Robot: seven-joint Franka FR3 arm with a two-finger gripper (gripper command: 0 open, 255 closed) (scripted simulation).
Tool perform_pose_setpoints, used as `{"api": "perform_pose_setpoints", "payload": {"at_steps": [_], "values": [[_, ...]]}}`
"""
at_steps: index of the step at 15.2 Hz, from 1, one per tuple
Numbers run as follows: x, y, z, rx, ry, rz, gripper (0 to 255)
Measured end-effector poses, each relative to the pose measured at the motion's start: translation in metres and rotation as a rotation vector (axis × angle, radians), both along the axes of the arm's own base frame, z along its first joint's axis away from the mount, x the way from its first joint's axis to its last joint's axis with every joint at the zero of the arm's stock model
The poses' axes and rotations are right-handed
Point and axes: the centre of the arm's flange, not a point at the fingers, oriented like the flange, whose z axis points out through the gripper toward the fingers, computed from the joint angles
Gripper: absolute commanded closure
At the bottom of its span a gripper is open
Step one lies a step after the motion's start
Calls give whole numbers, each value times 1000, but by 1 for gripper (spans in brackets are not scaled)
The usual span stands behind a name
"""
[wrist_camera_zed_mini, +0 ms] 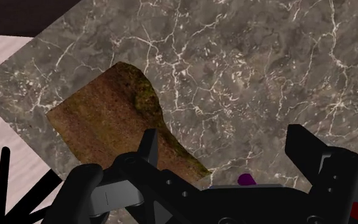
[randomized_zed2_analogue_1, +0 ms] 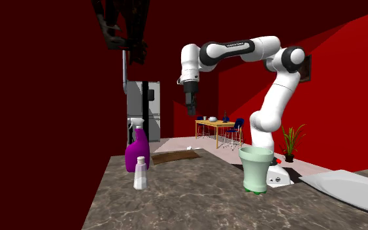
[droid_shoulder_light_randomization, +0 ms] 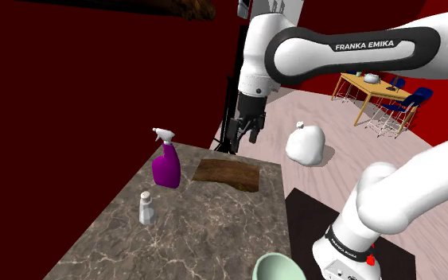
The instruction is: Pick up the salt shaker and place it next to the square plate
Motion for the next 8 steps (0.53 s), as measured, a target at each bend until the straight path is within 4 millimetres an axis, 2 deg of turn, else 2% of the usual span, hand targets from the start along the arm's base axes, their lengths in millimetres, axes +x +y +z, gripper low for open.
{"api": "perform_pose_setpoints", "payload": {"at_steps": [8], "values": [[50, 82, -44, 6, -23, 22, 0]]}}
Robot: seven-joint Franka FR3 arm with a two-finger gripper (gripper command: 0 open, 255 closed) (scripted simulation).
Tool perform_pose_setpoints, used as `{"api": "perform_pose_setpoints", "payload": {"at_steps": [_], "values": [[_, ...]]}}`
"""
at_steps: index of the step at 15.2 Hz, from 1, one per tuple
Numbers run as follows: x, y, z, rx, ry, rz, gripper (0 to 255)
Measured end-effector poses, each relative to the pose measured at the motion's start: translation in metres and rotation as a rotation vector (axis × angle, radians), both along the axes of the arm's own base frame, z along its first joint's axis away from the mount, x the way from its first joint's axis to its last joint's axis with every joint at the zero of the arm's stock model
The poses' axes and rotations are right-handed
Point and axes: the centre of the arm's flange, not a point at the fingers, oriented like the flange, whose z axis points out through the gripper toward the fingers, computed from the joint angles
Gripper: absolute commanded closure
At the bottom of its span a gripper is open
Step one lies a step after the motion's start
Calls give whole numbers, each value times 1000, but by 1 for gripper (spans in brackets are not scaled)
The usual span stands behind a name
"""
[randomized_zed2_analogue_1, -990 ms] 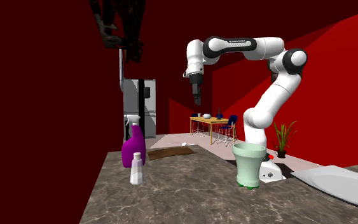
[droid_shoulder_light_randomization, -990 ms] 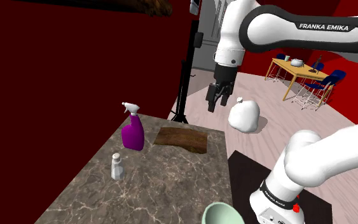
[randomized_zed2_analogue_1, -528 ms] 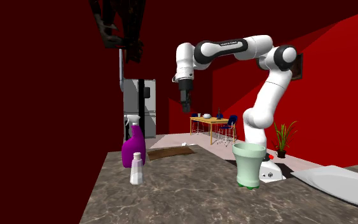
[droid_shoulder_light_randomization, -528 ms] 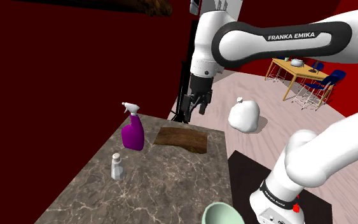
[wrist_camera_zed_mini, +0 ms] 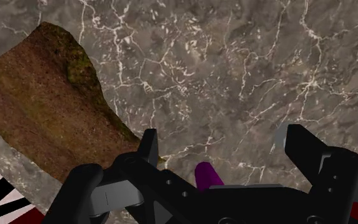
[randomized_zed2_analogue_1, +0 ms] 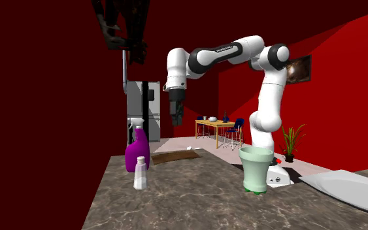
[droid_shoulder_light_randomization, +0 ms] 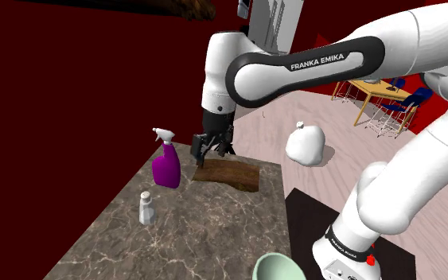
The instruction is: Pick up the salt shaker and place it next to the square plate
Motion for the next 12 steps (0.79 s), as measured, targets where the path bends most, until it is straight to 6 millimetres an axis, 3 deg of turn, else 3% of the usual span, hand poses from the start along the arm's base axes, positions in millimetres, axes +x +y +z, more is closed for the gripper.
{"api": "perform_pose_setpoints", "payload": {"at_steps": [12], "values": [[70, 122, -61, 10, -34, 33, 0]]}}
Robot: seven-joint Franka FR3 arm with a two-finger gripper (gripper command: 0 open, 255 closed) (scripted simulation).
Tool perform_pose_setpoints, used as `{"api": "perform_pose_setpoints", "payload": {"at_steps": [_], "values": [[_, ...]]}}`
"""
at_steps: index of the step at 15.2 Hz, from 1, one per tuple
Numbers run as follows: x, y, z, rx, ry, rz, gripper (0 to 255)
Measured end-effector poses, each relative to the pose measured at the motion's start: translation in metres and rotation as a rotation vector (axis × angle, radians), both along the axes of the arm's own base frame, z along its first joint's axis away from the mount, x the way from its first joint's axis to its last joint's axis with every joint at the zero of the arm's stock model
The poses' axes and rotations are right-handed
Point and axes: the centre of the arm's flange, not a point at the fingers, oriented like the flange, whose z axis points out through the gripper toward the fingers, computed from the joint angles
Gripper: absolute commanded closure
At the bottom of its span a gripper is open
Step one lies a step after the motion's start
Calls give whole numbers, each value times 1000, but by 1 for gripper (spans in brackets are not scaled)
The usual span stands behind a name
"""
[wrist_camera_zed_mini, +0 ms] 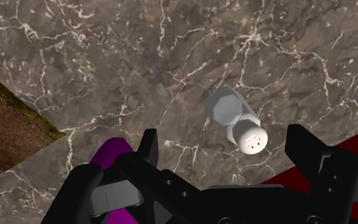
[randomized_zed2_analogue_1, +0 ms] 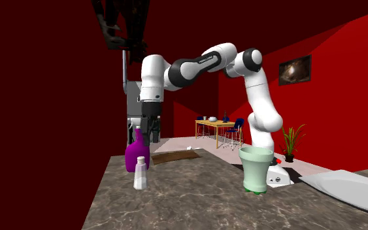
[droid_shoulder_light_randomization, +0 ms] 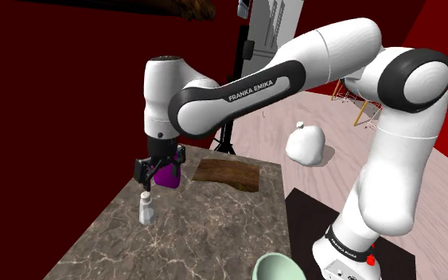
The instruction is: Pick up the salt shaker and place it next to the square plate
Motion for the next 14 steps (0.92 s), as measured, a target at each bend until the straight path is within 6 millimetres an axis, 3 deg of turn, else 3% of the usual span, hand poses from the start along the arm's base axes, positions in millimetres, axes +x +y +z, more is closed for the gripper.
{"api": "perform_pose_setpoints", "payload": {"at_steps": [4, 11, 14], "values": [[18, 30, -19, 2, -9, 8, 0], [22, 36, -54, 2, -10, 8, 0], [21, 37, -58, 3, -10, 9, 0]]}}
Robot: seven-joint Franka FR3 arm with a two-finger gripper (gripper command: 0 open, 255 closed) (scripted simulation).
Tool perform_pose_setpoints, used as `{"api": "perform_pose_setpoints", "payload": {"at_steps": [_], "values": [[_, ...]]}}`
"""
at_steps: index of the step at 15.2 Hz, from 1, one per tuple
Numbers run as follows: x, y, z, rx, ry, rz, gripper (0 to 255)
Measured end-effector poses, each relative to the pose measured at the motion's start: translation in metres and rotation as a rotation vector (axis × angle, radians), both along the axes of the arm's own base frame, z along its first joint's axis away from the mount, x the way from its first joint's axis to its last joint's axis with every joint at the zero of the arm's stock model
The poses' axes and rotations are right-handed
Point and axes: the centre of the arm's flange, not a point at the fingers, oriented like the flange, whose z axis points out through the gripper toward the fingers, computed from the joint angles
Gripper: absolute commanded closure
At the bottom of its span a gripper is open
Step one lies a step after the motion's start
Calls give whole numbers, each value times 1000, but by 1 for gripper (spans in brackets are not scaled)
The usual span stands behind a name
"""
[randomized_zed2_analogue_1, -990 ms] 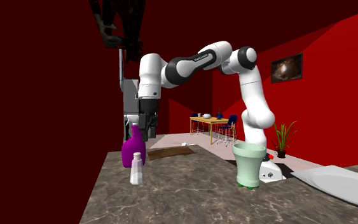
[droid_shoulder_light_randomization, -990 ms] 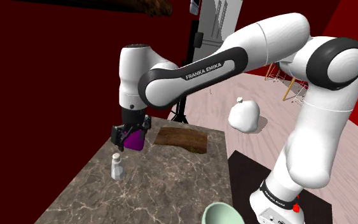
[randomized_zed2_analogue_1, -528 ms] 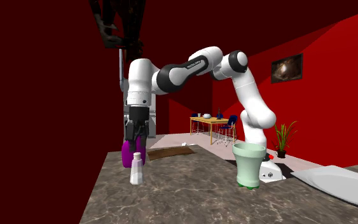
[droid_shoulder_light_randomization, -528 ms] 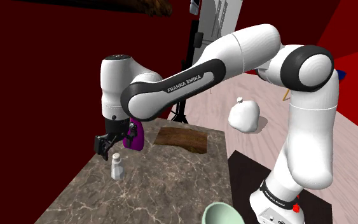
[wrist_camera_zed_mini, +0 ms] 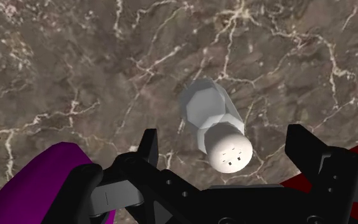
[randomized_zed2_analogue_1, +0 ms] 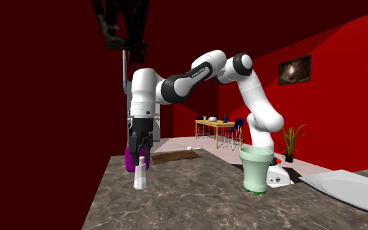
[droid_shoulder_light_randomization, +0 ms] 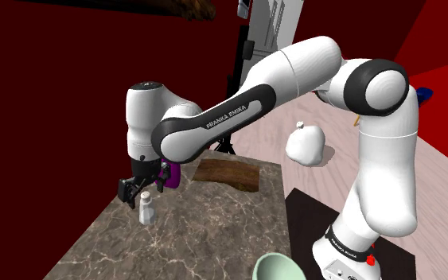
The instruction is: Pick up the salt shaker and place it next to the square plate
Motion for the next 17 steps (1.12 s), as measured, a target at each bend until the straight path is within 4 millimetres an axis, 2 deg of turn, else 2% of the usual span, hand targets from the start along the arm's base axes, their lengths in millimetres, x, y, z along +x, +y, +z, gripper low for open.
{"api": "perform_pose_setpoints", "payload": {"at_steps": [3, 4, 14, 17], "values": [[0, 0, 0, 0, 0, 0, 0], [0, 0, 0, 0, 0, 0, 255], [0, 0, 0, 0, -1, 0, 255], [0, 1, 10, 0, 0, 0, 255]]}}
